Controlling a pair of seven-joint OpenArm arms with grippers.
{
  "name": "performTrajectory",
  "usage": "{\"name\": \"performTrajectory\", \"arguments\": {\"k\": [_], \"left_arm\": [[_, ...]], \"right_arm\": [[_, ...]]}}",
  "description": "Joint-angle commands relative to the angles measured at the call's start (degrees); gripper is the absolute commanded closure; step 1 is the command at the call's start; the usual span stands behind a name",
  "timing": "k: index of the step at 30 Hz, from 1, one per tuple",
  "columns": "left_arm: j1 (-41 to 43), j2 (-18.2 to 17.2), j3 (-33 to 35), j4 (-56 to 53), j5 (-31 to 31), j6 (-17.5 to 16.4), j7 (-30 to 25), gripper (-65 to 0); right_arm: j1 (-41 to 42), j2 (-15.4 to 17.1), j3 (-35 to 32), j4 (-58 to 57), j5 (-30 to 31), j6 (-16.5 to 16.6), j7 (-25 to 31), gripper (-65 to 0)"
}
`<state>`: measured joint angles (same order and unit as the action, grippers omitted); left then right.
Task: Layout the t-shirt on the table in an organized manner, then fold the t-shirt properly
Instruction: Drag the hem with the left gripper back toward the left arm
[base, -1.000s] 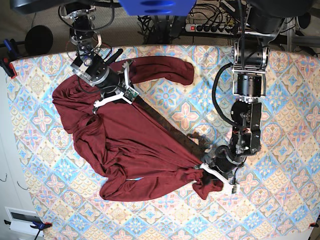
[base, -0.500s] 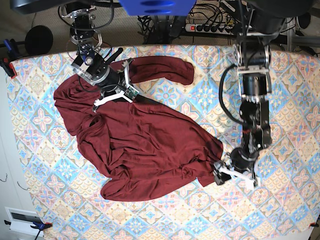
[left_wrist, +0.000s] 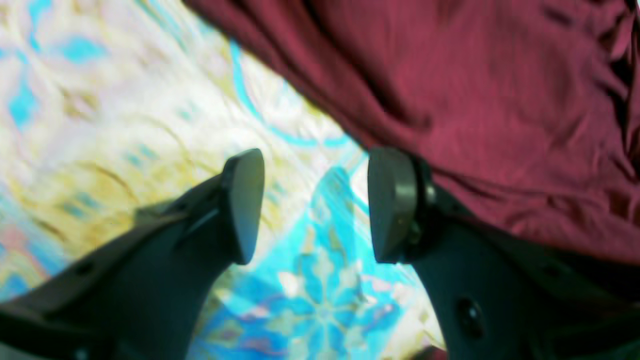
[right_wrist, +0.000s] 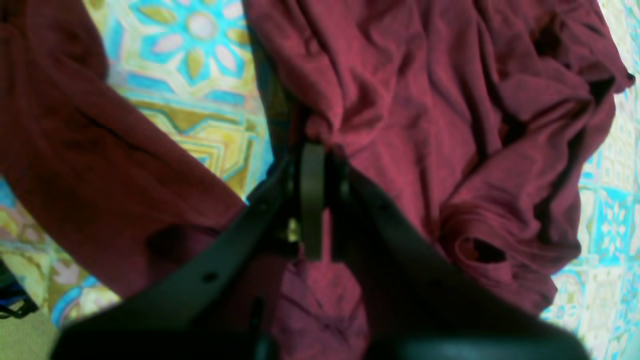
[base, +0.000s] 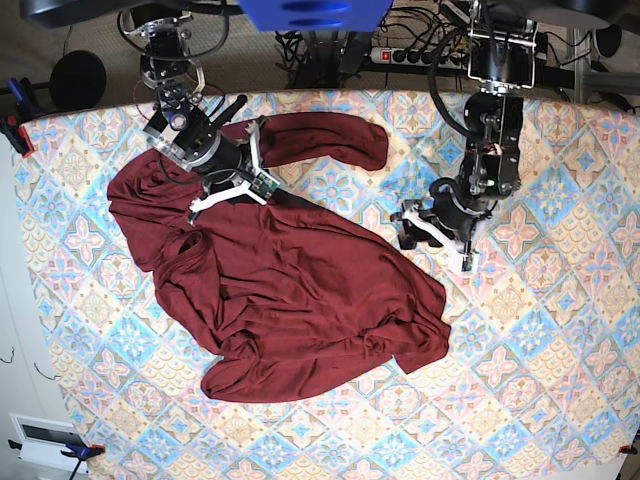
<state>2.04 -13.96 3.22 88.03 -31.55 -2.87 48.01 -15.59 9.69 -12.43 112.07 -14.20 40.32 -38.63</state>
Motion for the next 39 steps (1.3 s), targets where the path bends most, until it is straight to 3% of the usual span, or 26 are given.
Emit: {"name": "performTrajectory", "arguments": {"k": [1, 6, 14, 16, 19, 22, 29, 39], "left_arm": [[-0.59, -0.15, -0.02, 1.16, -0.76, -0.6, -1.37, -31.0], [-0.77, 0.11, 5.96, 0.28, -0.76, -0.6, -1.64, -31.0], [-5.87, 7.05, 11.24, -10.09, -0.76, -0.6, -1.64, -30.0], [-5.96, 7.49, 12.12, -9.66, -0.76, -0.77, -1.55, -24.9], [-5.96, 7.49, 12.29, -7.28, -0.85, -2.62, -1.37, -1.5], [-5.78, 7.05, 12.29, -4.12, -0.85, -2.97, -1.28, 0.0], [-1.82, -2.0, 12.03, 7.75, -9.99, -2.97, -1.28, 0.0], [11.63, -14.31, 5.35, 23.58, -21.42, -3.06, -1.28, 0.0]], "right_arm": [[0.34, 0.28, 0.16, 0.94, 0.35, -0.32, 0.87, 0.0], [0.17, 0.2, 0.16, 0.94, 0.35, -0.32, 0.87, 0.0], [0.08, 0.2, 0.16, 1.03, 0.35, -0.32, 0.87, 0.0], [0.08, 0.2, 0.16, 1.03, 0.35, -0.32, 0.87, 0.0], [0.08, 0.2, 0.51, 1.03, 0.35, -0.32, 0.87, 0.0], [0.08, 0.2, 0.6, 1.03, 0.35, -0.32, 0.96, 0.0], [0.34, 0.2, 0.78, 1.03, 0.35, -0.32, 0.96, 0.0], [0.43, 0.2, 0.87, 1.03, 0.26, -0.32, 1.05, 0.0]]}}
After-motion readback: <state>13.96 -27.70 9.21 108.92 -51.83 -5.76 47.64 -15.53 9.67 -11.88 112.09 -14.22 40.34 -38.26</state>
